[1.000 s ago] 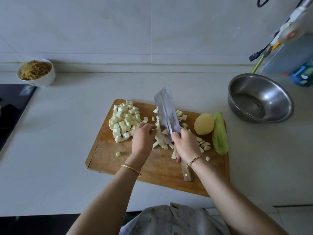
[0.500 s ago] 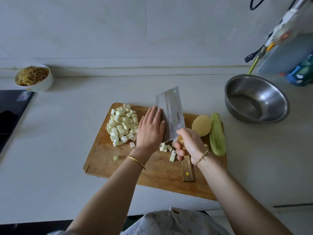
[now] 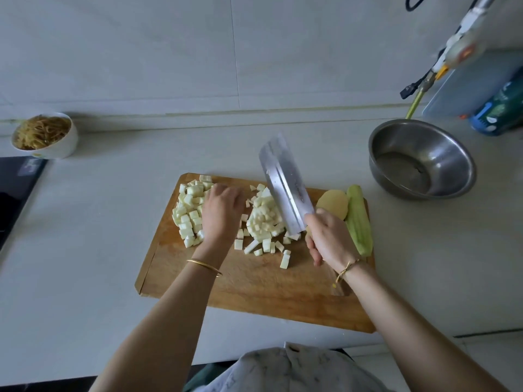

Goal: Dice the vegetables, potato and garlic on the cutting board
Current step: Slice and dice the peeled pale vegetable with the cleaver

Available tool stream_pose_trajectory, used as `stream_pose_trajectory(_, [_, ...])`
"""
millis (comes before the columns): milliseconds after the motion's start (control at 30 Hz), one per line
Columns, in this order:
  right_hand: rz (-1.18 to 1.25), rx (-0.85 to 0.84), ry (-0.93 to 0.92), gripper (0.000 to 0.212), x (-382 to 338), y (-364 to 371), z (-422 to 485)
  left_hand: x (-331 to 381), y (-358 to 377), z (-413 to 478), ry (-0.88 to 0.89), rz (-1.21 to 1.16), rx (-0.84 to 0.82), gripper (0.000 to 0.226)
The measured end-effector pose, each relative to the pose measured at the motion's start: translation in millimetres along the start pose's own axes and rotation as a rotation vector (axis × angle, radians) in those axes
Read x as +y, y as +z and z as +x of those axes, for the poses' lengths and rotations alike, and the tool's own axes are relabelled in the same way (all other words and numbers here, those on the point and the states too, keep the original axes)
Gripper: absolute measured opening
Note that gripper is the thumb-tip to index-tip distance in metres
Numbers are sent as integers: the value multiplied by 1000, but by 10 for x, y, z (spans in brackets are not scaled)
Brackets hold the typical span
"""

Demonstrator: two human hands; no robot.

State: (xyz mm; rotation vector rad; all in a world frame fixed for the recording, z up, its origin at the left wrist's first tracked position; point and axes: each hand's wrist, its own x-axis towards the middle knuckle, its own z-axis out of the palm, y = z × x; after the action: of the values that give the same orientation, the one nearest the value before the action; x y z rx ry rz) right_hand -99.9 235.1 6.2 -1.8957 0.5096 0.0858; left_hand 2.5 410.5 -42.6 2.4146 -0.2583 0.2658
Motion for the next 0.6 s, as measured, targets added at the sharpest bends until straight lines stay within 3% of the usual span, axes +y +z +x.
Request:
stream_pose_trajectory(133, [-618,141,-346,18,51,-76,-75,10,-356,271,-242,-230,230,23])
stream_pose_trajectory(233, [-725,203,-509,33,113,-63,-63,128,-502,364,-252,-332,357,23])
stream_pose_trajectory(333, [-812,194,-582,43,121,4,-45,308,-446,327,-80,-350,238,20])
stream_pose_trajectory(500, [-807,207,-603,50,122,66,-43,568,-136,90,270,-118,-211,26])
stream_pose_trajectory(600, [-779,254,-468,43,113,-2,-83,442,-89,35,247,-43,-89,28])
